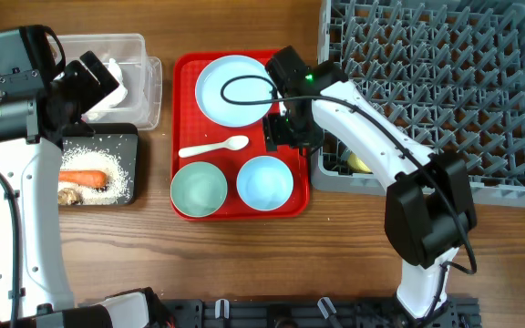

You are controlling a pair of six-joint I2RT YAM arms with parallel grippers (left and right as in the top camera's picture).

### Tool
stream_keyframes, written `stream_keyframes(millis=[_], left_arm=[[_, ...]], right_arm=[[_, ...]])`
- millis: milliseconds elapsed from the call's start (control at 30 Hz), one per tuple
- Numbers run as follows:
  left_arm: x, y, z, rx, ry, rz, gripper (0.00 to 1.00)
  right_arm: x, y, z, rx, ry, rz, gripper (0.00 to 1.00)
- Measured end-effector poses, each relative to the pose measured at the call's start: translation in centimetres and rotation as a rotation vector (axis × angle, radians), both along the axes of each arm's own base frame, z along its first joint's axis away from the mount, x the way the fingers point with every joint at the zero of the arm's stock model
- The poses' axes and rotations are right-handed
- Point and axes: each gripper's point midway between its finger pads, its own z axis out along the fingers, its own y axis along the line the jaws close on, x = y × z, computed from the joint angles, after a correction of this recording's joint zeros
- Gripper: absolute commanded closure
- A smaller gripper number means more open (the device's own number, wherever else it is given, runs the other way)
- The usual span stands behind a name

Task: Sort waste into correct bins and load items into the dishwasher rack
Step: 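Reach the right gripper to the blue bowl on the red tray, then lift the blue bowl with the right gripper and place it in the rack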

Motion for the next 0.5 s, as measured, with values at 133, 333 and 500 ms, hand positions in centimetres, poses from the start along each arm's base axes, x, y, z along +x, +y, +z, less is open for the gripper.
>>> stream_keyframes(millis=[133,333,500], left_arm=[[0.0,0.0,0.0,0.000,0.000,0.000,0.00],[0.0,0.0,0.0,0.000,0.000,0.000,0.00],[0.0,0.0,0.0,0.000,0.000,0.000,0.00]], right_arm=[[-3.4,-1.0,-3.1,-0.057,0.085,0.103,0.58],[-3.3,-0.7,-4.0,-0.049,0.053,0.156,0.96],[-2.8,-0.5,-2.2,-0.029,0.000,0.152,0.95]])
